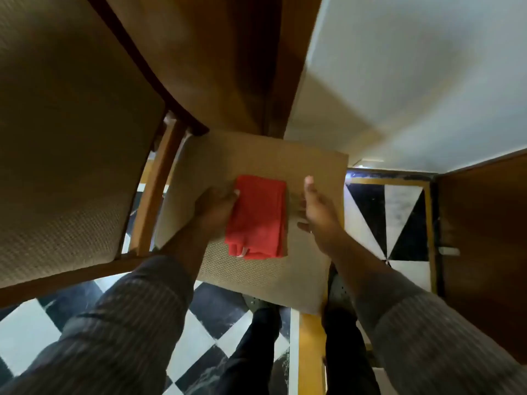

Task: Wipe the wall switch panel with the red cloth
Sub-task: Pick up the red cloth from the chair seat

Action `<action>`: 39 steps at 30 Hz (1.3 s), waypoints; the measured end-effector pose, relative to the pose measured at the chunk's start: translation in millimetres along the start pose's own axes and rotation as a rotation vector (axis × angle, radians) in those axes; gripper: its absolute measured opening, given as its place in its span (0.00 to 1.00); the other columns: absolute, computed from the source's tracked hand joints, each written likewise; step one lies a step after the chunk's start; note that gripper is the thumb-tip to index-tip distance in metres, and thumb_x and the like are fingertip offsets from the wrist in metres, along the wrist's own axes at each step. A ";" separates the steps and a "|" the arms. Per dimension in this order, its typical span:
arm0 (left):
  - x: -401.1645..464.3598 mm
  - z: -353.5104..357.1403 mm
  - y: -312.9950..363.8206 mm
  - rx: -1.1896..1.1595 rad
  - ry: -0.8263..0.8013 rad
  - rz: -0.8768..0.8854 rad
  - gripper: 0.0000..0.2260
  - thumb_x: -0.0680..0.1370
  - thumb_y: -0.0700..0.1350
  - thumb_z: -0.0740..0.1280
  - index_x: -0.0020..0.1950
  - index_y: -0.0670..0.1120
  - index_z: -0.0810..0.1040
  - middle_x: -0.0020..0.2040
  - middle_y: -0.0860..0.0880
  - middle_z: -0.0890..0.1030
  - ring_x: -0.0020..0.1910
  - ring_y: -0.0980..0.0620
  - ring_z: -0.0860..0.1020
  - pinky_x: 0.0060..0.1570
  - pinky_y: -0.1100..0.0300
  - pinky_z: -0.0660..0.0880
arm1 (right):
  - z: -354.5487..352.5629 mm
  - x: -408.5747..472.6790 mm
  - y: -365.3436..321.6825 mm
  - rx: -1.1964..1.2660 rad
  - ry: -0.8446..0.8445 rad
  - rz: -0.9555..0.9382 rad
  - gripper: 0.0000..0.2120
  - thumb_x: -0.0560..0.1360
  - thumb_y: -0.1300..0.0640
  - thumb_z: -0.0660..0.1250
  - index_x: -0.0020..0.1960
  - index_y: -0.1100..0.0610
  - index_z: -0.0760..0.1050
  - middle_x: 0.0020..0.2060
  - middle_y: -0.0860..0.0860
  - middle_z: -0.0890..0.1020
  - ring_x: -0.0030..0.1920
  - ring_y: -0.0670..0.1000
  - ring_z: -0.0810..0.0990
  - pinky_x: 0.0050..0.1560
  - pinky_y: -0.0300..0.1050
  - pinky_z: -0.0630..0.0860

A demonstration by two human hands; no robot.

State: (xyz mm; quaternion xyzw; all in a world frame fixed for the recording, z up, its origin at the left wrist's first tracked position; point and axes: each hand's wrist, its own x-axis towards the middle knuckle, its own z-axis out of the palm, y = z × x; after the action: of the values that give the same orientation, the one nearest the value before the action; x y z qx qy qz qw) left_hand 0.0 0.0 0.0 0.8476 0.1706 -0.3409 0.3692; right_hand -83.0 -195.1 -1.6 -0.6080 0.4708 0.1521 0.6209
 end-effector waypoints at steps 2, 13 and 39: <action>14.8 12.0 -12.3 0.021 -0.051 -0.031 0.20 0.80 0.53 0.68 0.60 0.37 0.80 0.59 0.36 0.83 0.56 0.37 0.82 0.57 0.45 0.80 | 18.1 13.8 10.1 -0.037 -0.028 0.016 0.24 0.75 0.29 0.61 0.41 0.49 0.78 0.44 0.53 0.85 0.47 0.56 0.84 0.54 0.59 0.81; 41.4 51.4 -20.6 0.166 0.059 -0.061 0.22 0.76 0.48 0.73 0.65 0.39 0.75 0.64 0.37 0.80 0.64 0.37 0.78 0.62 0.50 0.76 | 52.5 55.6 31.6 -0.255 0.044 -0.066 0.03 0.76 0.59 0.71 0.47 0.58 0.82 0.43 0.53 0.85 0.46 0.57 0.84 0.54 0.55 0.81; -182.9 79.2 280.8 -0.291 -0.057 0.537 0.05 0.79 0.43 0.69 0.53 0.46 0.74 0.44 0.53 0.79 0.43 0.55 0.78 0.40 0.61 0.74 | -239.7 -118.8 -185.0 0.125 0.149 -0.488 0.05 0.80 0.57 0.66 0.48 0.50 0.79 0.44 0.52 0.87 0.46 0.57 0.86 0.40 0.52 0.85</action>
State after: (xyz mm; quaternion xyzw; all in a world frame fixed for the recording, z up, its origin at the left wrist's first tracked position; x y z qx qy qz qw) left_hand -13.7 -253.5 232.6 0.7906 -0.0230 -0.2265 0.5685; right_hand -98.5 -404.4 246.8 -0.6737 0.3632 -0.0767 0.6390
